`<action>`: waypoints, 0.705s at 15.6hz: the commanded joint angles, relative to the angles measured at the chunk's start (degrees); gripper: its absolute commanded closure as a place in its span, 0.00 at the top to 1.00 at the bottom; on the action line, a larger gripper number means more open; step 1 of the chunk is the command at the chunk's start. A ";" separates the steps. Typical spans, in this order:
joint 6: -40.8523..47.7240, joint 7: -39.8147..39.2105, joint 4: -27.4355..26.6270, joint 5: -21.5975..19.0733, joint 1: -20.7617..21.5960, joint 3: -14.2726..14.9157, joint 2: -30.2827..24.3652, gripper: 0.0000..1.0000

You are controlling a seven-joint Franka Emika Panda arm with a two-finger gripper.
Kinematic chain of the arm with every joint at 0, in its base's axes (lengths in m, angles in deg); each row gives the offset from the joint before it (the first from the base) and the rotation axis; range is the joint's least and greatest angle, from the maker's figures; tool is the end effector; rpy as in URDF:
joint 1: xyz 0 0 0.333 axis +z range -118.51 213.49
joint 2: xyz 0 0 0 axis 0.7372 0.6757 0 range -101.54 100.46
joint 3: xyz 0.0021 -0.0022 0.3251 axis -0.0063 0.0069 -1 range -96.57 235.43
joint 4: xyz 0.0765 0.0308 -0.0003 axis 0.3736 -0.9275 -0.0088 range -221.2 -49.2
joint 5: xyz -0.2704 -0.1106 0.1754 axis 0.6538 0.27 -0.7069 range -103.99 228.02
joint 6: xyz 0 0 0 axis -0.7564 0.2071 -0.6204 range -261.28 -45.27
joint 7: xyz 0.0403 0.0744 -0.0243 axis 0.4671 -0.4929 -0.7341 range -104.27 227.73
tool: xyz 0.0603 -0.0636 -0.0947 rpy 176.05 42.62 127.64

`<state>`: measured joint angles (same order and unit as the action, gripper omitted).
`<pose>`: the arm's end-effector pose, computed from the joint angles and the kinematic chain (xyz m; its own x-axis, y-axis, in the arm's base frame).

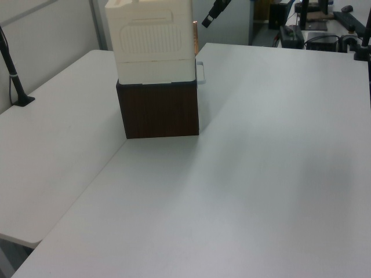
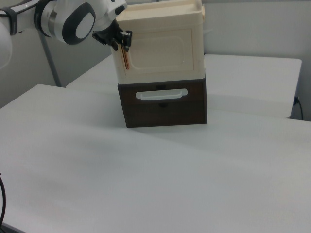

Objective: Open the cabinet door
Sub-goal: 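Lower the open gripper around the door's orange handle and close it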

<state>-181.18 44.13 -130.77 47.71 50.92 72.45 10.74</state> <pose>0.6313 0.0155 0.6318 0.7556 0.1395 0.6400 0.2172 -0.9751 -0.0440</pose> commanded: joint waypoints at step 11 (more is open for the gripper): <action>-7.03 -1.38 2.51 -0.90 0.35 -1.62 4.27 0.38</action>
<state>-184.72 44.13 -129.83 47.70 50.96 70.72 13.08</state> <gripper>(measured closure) 0.617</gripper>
